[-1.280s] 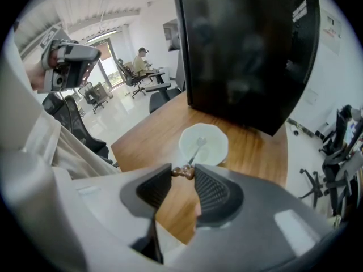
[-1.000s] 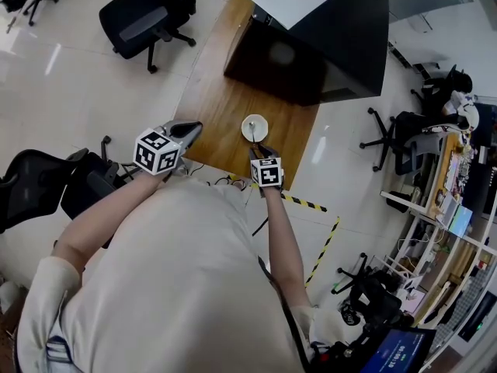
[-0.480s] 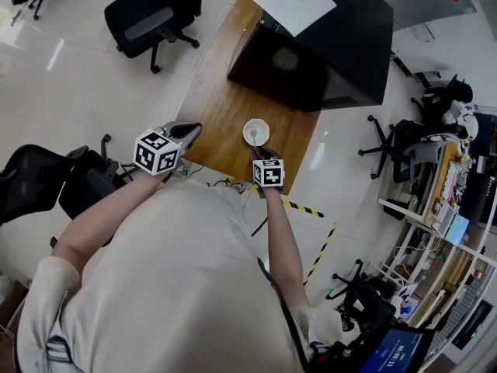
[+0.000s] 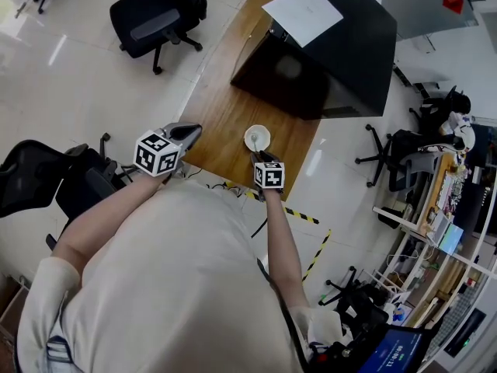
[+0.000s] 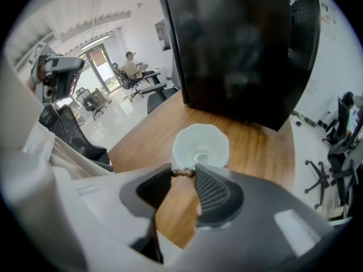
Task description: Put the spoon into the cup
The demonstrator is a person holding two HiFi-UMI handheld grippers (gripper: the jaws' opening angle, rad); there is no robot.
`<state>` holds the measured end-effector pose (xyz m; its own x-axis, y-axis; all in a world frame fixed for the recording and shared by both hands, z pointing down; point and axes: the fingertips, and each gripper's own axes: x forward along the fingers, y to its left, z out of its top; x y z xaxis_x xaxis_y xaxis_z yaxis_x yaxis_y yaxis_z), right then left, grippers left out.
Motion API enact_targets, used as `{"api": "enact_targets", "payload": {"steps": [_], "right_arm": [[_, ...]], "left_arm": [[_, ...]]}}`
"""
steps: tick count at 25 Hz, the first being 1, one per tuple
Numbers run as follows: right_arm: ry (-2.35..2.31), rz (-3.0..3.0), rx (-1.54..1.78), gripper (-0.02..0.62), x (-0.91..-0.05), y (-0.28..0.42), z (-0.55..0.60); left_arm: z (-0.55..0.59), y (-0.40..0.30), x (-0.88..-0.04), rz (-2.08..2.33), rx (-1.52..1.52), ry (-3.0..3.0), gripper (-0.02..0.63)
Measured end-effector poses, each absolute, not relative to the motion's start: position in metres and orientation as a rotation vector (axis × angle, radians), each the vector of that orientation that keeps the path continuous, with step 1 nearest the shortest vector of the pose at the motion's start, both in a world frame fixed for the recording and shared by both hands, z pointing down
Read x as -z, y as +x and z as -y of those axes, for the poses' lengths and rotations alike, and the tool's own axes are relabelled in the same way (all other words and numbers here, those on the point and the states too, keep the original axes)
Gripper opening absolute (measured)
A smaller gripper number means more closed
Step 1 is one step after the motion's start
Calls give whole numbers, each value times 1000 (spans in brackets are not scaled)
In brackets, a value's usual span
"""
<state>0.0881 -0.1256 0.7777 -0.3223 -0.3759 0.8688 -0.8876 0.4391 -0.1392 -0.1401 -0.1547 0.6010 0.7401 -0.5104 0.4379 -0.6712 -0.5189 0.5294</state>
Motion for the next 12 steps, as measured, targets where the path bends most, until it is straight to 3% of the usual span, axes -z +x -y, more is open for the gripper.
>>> {"api": "enact_targets", "payload": {"steps": [12], "right_arm": [[1269, 1880, -743, 172, -754, 86, 122]], "left_arm": [[140, -173, -603, 834, -297, 2246, 0]]}}
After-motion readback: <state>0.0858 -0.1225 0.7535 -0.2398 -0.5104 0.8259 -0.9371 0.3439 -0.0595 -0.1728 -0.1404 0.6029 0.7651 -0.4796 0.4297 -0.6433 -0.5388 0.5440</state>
